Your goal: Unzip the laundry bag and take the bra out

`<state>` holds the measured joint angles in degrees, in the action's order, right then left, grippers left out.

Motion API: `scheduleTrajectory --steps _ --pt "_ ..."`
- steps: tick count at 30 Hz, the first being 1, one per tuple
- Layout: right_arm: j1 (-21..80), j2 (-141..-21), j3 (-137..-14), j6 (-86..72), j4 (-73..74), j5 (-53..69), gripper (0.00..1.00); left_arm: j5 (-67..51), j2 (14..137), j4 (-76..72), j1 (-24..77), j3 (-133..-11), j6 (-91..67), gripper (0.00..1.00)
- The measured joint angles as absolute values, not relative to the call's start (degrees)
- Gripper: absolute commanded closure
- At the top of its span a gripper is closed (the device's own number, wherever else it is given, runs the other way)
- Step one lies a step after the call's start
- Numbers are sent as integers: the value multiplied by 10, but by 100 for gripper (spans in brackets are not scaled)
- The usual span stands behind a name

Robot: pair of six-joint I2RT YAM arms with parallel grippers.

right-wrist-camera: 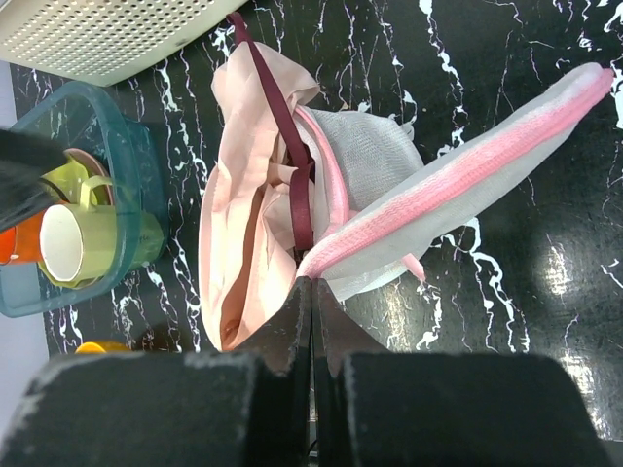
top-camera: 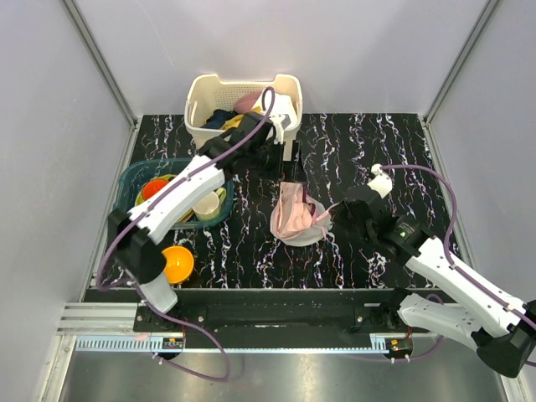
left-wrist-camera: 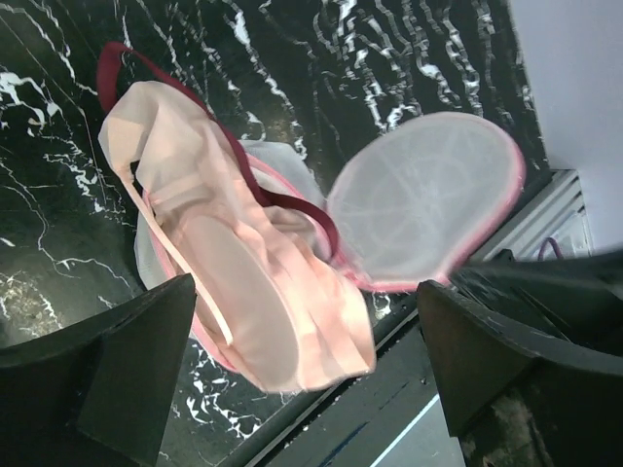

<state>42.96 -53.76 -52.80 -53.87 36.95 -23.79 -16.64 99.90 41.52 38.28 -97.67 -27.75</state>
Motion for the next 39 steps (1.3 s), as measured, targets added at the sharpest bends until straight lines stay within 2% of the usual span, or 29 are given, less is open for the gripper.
scheduleTrajectory --steps 7,11,13,14,16,17,18,23,28,34,39 --pt "430 -540 -528 -539 366 -238 100 -136 875 409 428 -912 -270 1" --pt "430 -540 -528 -540 365 -238 100 -136 890 399 449 -861 -278 3" --pt "430 -540 -528 -541 363 -237 100 -139 913 390 457 -836 -286 8" --pt "430 -540 -528 -541 362 -237 100 -139 929 388 461 -825 -289 14" --pt "430 -539 -528 -541 362 -236 100 -139 956 388 465 -816 -295 57" --pt "430 -539 -528 -541 362 -234 100 -138 969 388 466 -816 -301 75" --pt "430 -539 -528 -541 362 -234 100 -138 982 387 467 -815 -301 100" --pt "430 -533 -528 -542 362 -233 100 -126 987 404 468 -828 -300 100" --pt "430 -529 -515 -545 362 -234 100 -140 935 437 447 -882 -294 100" --pt "430 -537 -497 -549 362 -233 100 -221 851 427 340 -988 -306 100" --pt "430 -545 -488 -549 362 -233 100 -293 849 383 265 -1065 -343 100"
